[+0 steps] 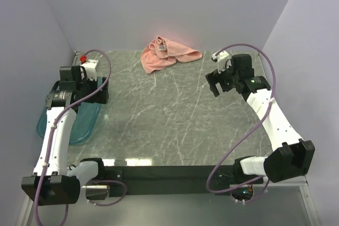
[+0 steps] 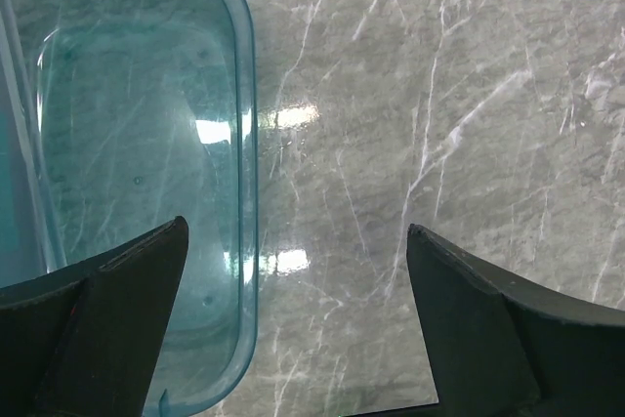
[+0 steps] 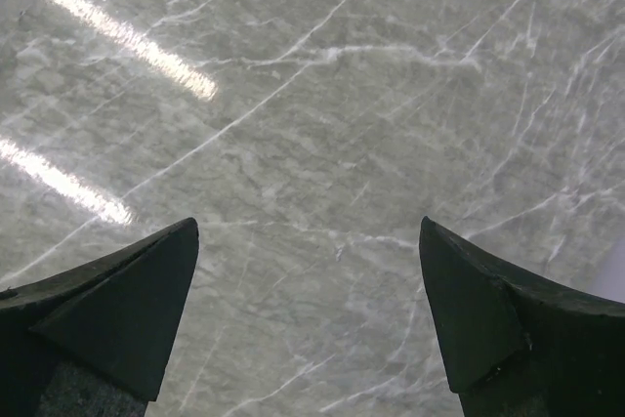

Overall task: Roll the towels
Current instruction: Grab a towel with the right arm

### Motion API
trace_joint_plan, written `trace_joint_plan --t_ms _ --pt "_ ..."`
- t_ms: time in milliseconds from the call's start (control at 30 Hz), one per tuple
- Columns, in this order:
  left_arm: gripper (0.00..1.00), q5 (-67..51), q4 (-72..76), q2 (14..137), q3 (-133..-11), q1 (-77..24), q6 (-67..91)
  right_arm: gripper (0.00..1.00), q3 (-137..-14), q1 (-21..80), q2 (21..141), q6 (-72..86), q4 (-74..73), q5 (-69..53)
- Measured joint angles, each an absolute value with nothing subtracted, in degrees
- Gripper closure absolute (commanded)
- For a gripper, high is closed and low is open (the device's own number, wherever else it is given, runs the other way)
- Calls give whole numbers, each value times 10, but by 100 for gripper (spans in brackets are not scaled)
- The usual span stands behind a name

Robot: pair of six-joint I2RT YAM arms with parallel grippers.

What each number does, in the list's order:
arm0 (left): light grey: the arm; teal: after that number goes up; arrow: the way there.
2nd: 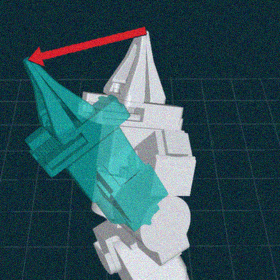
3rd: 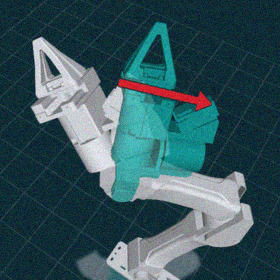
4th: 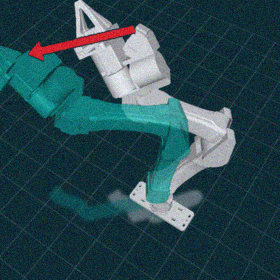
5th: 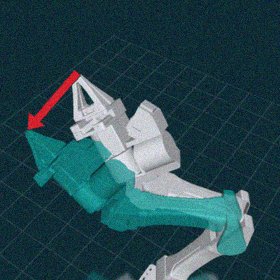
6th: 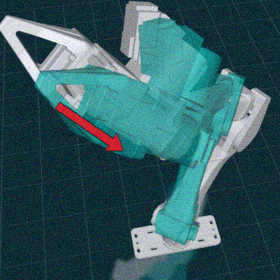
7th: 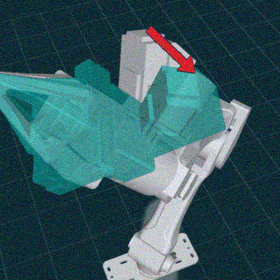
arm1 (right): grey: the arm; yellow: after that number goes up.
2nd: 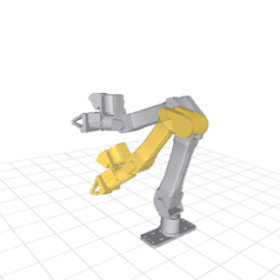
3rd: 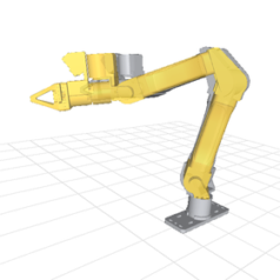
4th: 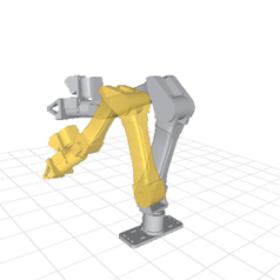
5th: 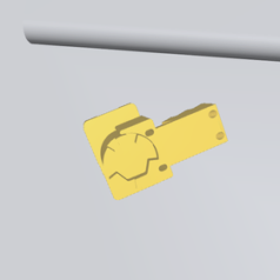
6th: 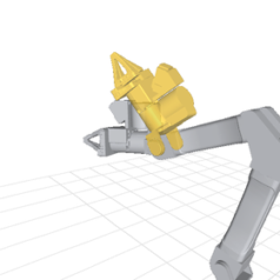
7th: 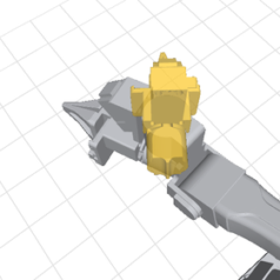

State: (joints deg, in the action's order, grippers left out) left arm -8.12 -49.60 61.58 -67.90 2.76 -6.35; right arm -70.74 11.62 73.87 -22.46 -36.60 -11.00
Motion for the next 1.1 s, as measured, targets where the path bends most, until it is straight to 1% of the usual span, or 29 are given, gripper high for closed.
trace_joint_plan --t_ms 100,233,400,500,700,800,1000,1100 --pt "1 -81 -496 612 -679 27 -64 0 -730 129 762 -232 -365 -91" --pt "0 -82 -496 612 -679 27 -71 0 -811 151 839 -242 -357 -60" --pt "1 -90 -491 592 -679 27 -89 2 -954 186 974 -263 -330 -24" --pt "1 -97 -484 559 -679 27 -103 3 -1065 200 1075 -271 -310 -5" --pt "1 -98 -464 492 -663 26 -131 1 -1265 214 1268 -280 -276 11" --pt "0 -98 -468 485 -661 26 -140 0 -1287 220 1319 -286 -246 11" --pt "0 -106 -478 481 -654 26 -143 0 -1262 250 1372 -313 -147 18" --pt "1 -114 -480 470 -653 26 -141 0 -1322 262 1430 -322 -107 26"
